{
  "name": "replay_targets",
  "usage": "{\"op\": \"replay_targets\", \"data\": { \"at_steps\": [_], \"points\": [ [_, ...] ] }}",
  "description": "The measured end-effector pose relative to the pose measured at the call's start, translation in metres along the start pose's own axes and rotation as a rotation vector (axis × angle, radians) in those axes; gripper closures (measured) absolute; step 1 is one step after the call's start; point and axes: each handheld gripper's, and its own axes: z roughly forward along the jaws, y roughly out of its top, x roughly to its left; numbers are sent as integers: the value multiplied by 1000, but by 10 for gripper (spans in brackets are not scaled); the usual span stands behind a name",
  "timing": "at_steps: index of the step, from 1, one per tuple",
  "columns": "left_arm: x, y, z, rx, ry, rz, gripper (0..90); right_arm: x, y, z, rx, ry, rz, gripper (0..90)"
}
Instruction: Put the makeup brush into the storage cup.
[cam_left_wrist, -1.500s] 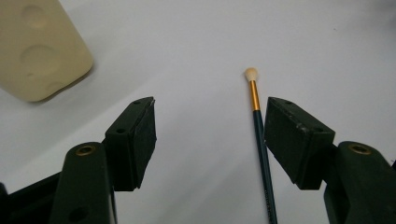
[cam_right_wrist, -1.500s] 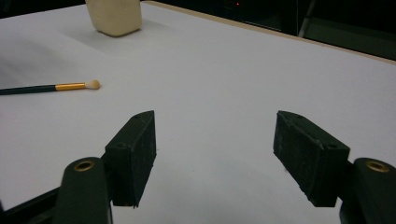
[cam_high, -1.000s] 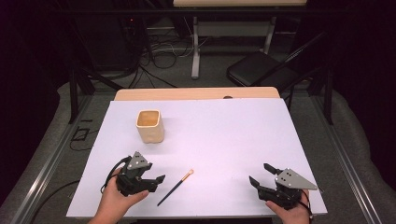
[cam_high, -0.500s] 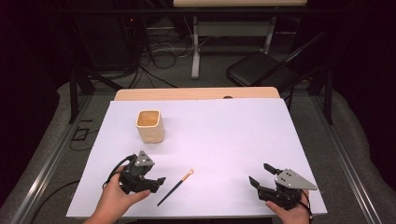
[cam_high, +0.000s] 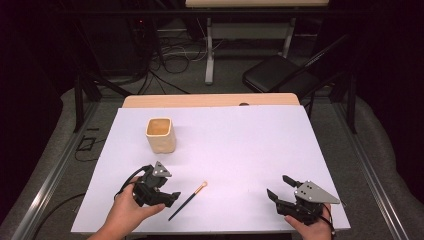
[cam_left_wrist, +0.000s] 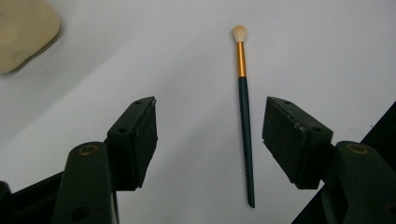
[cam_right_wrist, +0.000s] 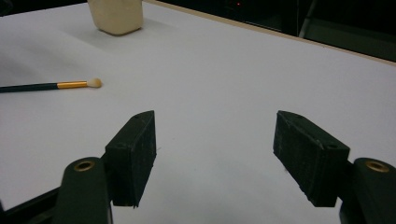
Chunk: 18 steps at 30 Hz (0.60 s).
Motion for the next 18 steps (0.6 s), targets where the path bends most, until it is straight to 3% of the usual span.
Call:
{"op": "replay_targets", "data": {
  "at_steps": [18],
  "points": [
    [-6,16,5,58,-9,12,406,0,-1,-1,4,-3,3,296]
  ]
}}
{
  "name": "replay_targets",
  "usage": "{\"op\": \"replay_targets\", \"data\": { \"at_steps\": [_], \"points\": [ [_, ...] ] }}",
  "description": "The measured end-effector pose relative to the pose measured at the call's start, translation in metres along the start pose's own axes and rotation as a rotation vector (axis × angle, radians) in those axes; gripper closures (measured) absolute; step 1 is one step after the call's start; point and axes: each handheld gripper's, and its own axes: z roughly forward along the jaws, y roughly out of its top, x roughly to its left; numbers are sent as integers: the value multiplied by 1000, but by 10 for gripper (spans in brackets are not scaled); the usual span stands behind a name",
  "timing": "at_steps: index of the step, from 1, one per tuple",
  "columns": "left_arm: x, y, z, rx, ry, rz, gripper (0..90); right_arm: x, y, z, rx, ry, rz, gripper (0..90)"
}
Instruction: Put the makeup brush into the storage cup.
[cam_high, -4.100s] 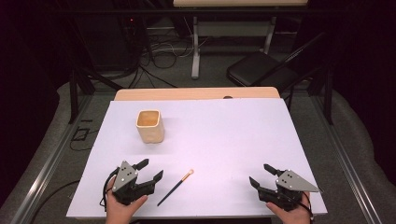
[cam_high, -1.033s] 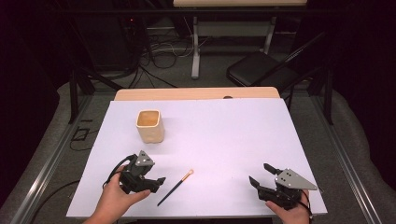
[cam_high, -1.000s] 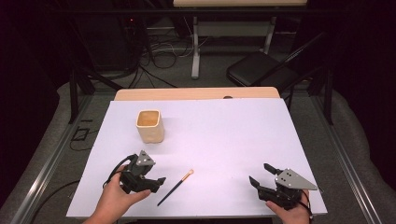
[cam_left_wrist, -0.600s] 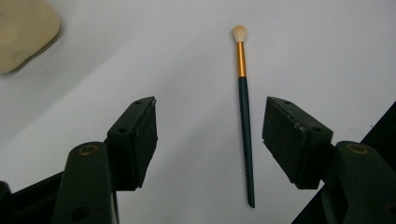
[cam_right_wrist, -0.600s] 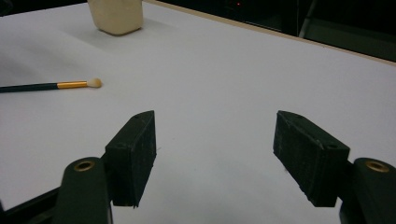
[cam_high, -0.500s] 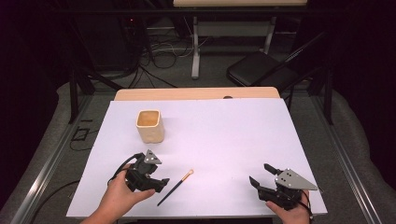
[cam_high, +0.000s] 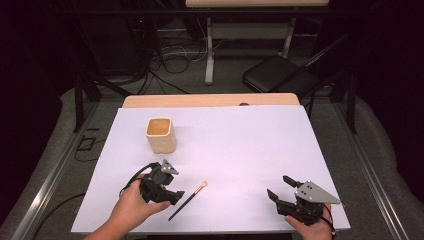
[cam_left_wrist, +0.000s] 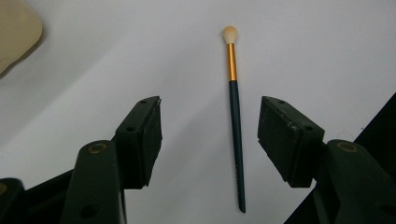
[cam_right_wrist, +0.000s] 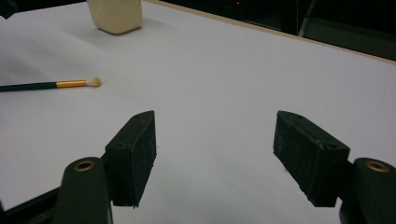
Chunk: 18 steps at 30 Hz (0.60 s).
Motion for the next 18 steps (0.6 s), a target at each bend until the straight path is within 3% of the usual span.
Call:
{"op": "replay_targets", "data": {
  "at_steps": [18],
  "points": [
    [-5,16,5,34,2,-9,446,0,0,0,6,3,-2,297]
  ]
}}
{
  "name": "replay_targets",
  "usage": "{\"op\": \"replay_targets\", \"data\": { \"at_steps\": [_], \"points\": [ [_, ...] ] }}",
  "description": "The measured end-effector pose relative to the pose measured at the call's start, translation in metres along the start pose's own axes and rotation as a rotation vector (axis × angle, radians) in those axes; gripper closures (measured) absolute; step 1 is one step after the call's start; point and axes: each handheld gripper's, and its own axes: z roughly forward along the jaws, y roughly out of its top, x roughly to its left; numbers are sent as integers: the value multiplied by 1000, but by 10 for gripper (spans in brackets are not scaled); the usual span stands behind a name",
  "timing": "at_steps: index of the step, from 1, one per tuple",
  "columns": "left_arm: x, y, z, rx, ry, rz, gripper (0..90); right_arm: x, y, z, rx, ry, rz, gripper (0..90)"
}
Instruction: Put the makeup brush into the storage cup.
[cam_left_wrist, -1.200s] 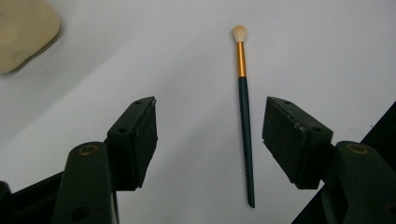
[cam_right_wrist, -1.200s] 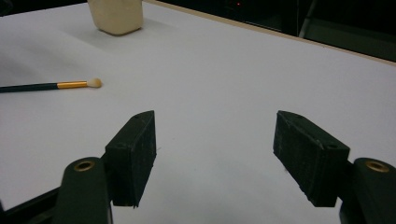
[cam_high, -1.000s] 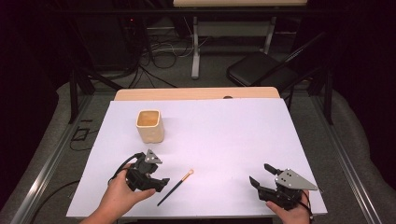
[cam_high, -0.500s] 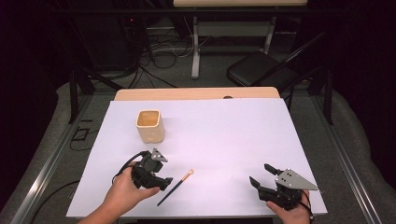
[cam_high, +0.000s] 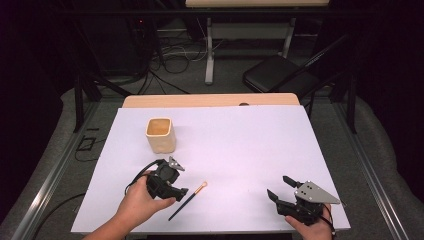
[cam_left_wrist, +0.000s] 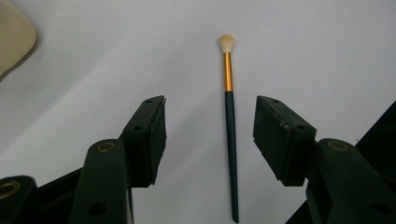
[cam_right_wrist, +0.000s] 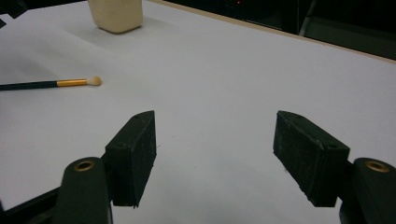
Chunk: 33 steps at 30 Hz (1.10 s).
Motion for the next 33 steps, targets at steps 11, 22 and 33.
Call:
{"op": "replay_targets", "data": {
  "at_steps": [11,22,33],
  "points": [
    [-6,13,7,36,-17,-2,495,0,0,0,-2,0,0,296],
    [-9,27,17,88,-45,-11,536,-1,-1,0,0,1,2,297],
    [-8,36,27,131,-51,-34,559,-1,-1,0,2,1,6,297]
  ]
}}
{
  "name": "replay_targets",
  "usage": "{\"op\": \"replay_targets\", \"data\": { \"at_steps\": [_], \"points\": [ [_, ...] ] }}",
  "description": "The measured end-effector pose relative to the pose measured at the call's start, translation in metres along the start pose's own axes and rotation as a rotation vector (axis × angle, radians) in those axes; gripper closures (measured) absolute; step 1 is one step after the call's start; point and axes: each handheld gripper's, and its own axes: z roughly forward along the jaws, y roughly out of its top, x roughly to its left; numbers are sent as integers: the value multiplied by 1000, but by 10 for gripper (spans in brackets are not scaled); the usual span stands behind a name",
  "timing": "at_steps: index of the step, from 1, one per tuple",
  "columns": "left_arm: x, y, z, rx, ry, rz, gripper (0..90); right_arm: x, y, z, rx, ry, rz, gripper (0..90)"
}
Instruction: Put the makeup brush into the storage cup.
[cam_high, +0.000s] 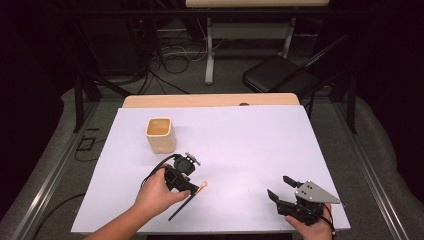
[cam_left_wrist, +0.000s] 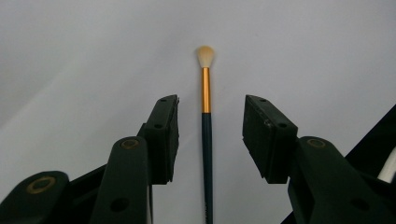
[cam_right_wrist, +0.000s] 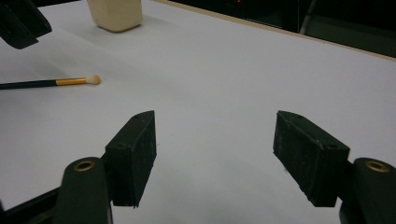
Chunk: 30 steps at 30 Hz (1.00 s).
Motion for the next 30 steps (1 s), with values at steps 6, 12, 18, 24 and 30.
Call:
{"op": "replay_targets", "data": {
  "at_steps": [6,12,18,24,30],
  "points": [
    [-1,5,5,28,2,4,585,0,0,1,-2,1,-1,297],
    [-5,8,12,64,20,14,616,-1,0,0,-2,1,2,296],
    [-6,11,19,80,25,14,641,-1,0,0,0,2,2,297],
    [-6,15,27,107,16,8,668,-1,-1,0,1,3,1,297],
    [-6,18,33,139,11,7,686,-1,-1,0,1,4,-2,297]
  ]
}}
